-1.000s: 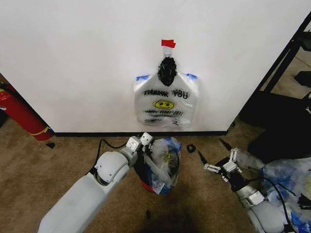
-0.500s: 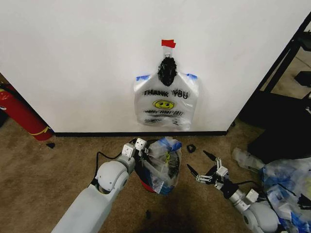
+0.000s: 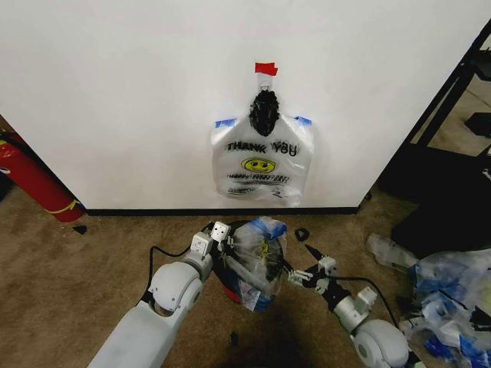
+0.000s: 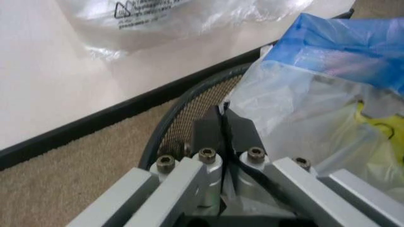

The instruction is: Pick up the garbage bag from the wall and place it over the trash bin.

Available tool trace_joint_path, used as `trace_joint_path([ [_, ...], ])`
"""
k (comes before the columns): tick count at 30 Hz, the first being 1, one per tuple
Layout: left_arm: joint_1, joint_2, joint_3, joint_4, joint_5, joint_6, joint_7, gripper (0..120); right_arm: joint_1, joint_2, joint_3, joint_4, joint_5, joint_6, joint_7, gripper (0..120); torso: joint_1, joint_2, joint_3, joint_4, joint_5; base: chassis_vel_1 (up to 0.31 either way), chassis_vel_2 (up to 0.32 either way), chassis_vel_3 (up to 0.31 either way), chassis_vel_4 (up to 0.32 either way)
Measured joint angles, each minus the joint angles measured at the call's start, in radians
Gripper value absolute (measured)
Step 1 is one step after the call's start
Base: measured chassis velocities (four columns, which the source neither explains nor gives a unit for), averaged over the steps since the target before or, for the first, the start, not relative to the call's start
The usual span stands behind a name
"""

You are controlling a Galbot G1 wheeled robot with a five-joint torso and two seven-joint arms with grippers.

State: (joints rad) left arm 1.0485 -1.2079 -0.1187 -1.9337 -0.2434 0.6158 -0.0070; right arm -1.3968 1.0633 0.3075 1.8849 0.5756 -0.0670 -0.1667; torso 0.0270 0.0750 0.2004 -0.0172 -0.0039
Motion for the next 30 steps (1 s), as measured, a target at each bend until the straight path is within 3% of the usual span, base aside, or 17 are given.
trace_joint_path([
  [6, -0.026, -0.002, 0.018, 0.005, -0.001, 0.000, 0.001, 0, 0.030, -0.011, -0.019, 0.062, 0.111, -0.219, 0.042, 100, 0.000, 0.000, 0.000, -0.0002, 0.0000, 0.000, 0.000, 0.000, 0.000],
  [11, -0.032, -0.001, 0.023, 0.008, -0.001, 0.000, 0.002, 0, 0.074, 0.008, -0.058, 0.071, 0.160, -0.253, 0.098, 100, 0.000, 0.000, 0.000, 0.0001, 0.0001, 0.000, 0.000, 0.000, 0.000],
  [15, -0.045, 0.003, 0.032, 0.020, -0.003, -0.001, 0.004, 0, 0.133, 0.040, -0.108, 0.078, 0.212, -0.325, 0.262, 100, 0.000, 0.000, 0.000, -0.0003, 0.0000, 0.000, 0.000, 0.000, 0.000],
  [22, -0.046, 0.006, 0.033, 0.022, -0.004, -0.002, 0.005, 0, 0.189, 0.067, -0.137, 0.058, 0.279, -0.407, 0.370, 100, 0.000, 0.000, 0.000, 0.0000, 0.0000, 0.000, 0.000, 0.000, 0.000],
  [25, -0.047, 0.007, 0.033, 0.023, -0.004, -0.002, 0.005, 0, 0.201, 0.071, -0.140, 0.046, 0.279, -0.431, 0.379, 95, 0.000, 0.000, 0.000, -0.0001, 0.0000, 0.000, 0.000, 0.000, 0.000],
  [30, -0.048, 0.009, 0.032, 0.025, -0.005, -0.005, 0.005, 0, 0.218, 0.076, -0.137, 0.036, 0.292, -0.505, 0.401, 75, 0.000, 0.000, 0.000, -0.0001, 0.0000, 0.000, 0.000, 0.000, 0.000],
])
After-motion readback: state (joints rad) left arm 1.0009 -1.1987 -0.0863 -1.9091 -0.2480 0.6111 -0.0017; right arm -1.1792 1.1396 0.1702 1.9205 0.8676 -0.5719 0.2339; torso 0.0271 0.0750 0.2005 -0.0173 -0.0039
